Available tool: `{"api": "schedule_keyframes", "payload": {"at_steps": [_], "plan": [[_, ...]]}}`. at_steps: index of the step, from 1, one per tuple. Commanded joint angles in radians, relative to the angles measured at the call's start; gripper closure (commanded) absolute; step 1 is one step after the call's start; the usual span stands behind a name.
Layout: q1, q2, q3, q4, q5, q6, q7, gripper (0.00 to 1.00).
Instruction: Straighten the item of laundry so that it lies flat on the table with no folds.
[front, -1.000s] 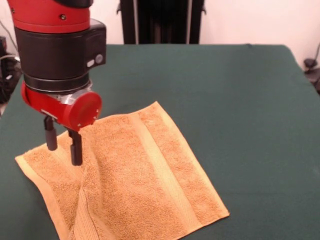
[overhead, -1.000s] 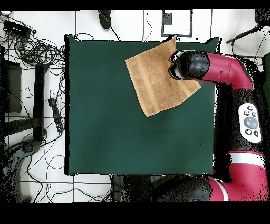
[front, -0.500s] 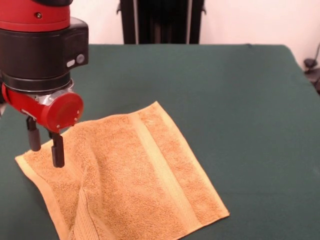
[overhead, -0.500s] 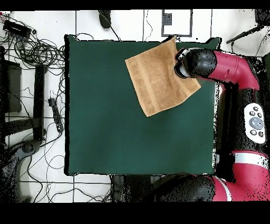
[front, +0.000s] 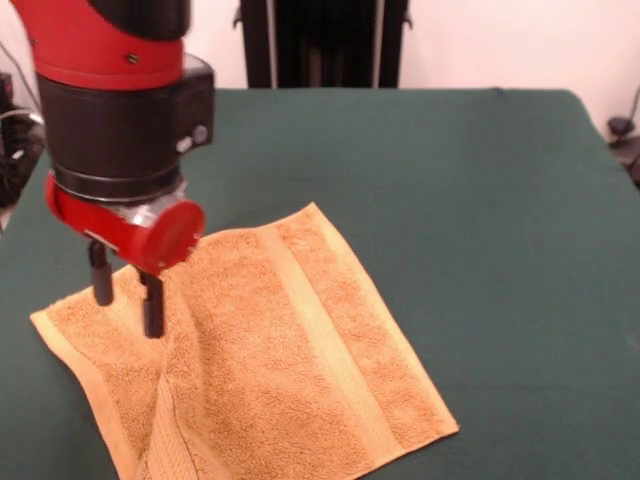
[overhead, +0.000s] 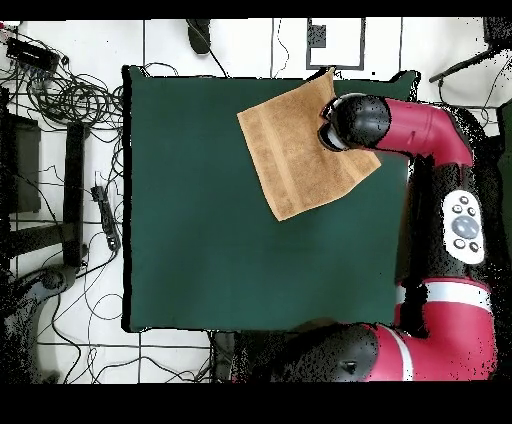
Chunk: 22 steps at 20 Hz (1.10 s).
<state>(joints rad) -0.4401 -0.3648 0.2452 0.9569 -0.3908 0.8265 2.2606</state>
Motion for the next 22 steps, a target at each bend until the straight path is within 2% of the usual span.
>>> {"api": "schedule_keyframes", "payload": {"at_steps": [1,10,17,22], "plan": [[0.104,0.106,-0.014,0.113,-0.013,-0.043,0.102,0.0],[0.179,0.158,-0.065,0.08,0.01,-0.079,0.19,0.0],[0.17,0.2,-0.059,0.05,0.049,-0.065,0.139,0.0],[0.191,0.289,-0.087,-0.006,0.048,-0.067,0.173,0.0]]}}
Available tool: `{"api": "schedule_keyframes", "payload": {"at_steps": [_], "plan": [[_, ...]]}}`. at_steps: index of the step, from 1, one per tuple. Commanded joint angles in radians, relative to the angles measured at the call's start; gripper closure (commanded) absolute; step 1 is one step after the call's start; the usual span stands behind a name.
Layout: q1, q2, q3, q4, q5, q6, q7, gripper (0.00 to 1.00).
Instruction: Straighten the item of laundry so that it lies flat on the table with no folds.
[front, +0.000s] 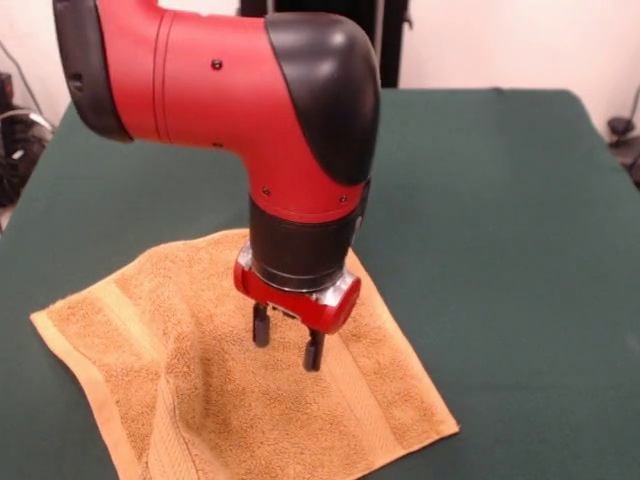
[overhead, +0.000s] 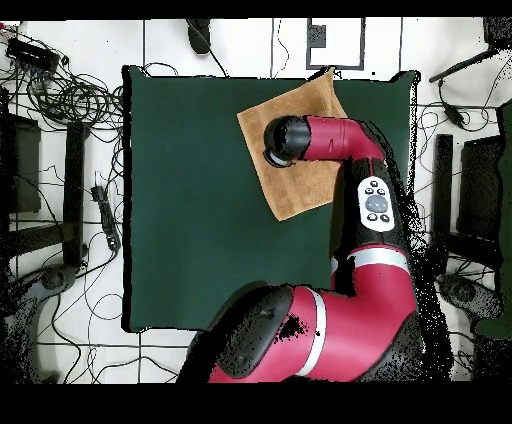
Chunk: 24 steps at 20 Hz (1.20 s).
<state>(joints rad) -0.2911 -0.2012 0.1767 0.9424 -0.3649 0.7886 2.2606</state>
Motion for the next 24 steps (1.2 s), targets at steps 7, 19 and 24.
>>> {"api": "schedule_keyframes", "payload": {"at_steps": [7,19,24], "plan": [[0.067,0.204,-0.035,-0.019,0.094,0.014,0.223,0.0],[0.05,0.12,0.015,0.152,0.256,0.07,0.13,0.0],[0.068,0.096,0.012,0.195,0.274,0.036,0.131,0.0]]}}
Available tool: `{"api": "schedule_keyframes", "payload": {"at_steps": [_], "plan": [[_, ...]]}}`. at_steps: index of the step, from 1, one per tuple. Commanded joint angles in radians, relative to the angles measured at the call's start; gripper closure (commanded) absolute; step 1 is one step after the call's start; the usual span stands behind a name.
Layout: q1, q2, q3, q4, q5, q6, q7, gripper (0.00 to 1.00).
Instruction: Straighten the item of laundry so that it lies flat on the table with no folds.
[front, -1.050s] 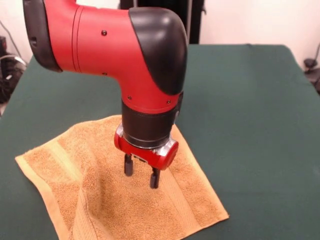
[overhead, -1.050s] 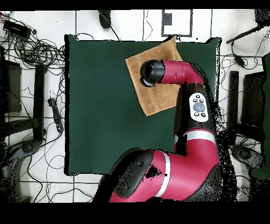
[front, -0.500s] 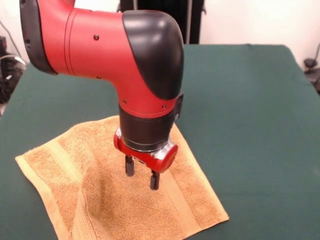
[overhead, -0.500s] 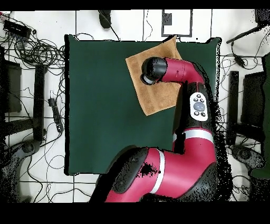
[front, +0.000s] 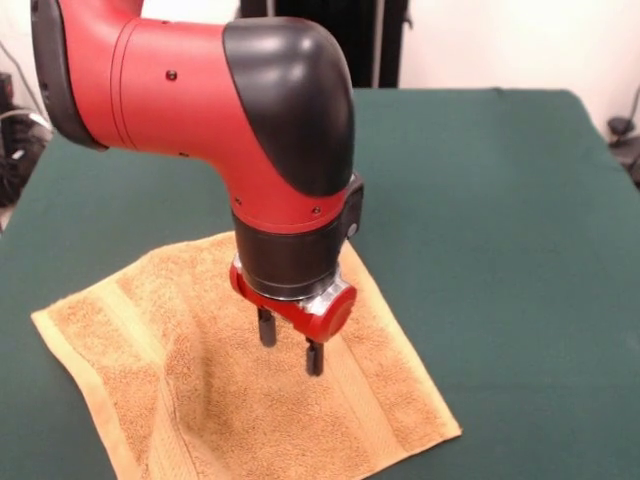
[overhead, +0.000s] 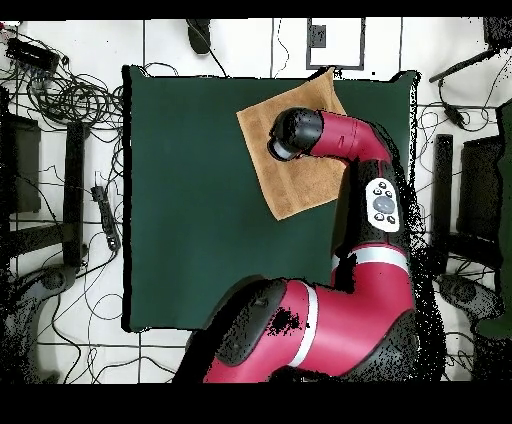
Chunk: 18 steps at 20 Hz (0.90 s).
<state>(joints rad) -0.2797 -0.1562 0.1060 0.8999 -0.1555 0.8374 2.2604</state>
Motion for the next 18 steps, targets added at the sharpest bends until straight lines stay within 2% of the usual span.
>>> {"api": "schedule_keyframes", "payload": {"at_steps": [1,9,18], "plan": [[0.056,0.051,0.086,0.244,0.069,-0.019,0.128,0.0],[0.048,0.027,0.114,0.316,0.1,-0.066,0.102,0.0],[0.059,0.001,0.102,0.374,0.114,-0.093,0.093,0.0]]}}
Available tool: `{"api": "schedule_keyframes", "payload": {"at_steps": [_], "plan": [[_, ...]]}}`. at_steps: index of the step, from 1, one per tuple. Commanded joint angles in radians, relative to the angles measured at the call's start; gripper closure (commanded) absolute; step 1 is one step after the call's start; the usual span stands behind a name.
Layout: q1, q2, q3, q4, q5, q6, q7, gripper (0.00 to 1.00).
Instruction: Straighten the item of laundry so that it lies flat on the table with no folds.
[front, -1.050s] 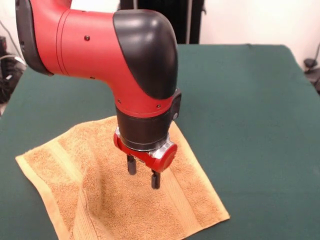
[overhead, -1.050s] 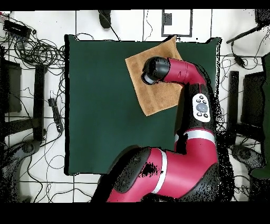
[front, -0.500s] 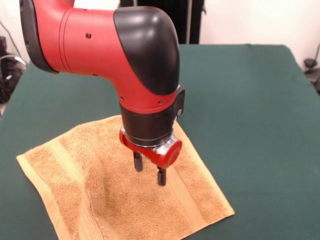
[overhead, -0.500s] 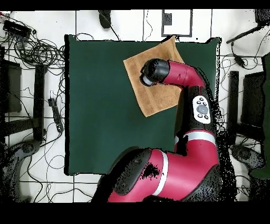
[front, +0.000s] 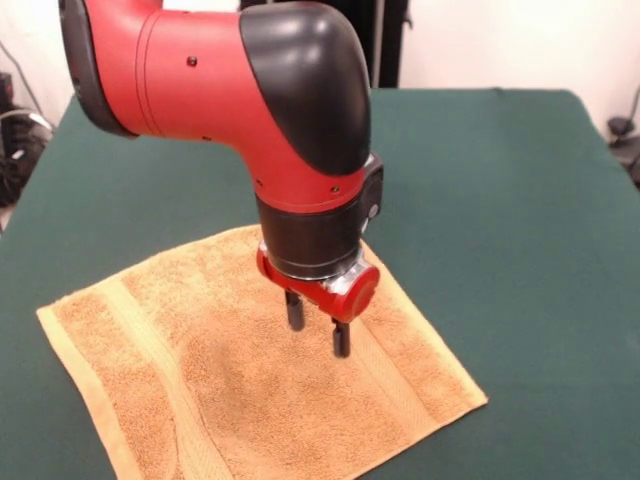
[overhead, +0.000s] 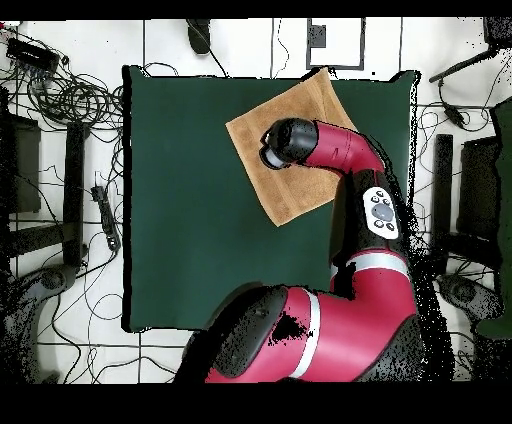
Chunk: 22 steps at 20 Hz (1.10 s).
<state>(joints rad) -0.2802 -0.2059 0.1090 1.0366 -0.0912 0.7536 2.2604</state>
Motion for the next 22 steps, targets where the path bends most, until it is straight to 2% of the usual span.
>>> {"api": "schedule_keyframes", "payload": {"at_steps": [1,11,14,16,22], "plan": [[0.061,0.047,0.101,0.249,0.051,-0.018,0.094,0.0],[0.071,0.004,0.105,0.328,0.086,-0.044,0.11,0.0],[0.092,-0.018,0.066,0.321,0.061,-0.066,0.12,0.0],[0.096,-0.045,0.052,0.328,0.057,-0.036,0.112,0.0],[0.083,-0.045,0.061,0.296,0.066,0.046,0.068,0.0]]}}
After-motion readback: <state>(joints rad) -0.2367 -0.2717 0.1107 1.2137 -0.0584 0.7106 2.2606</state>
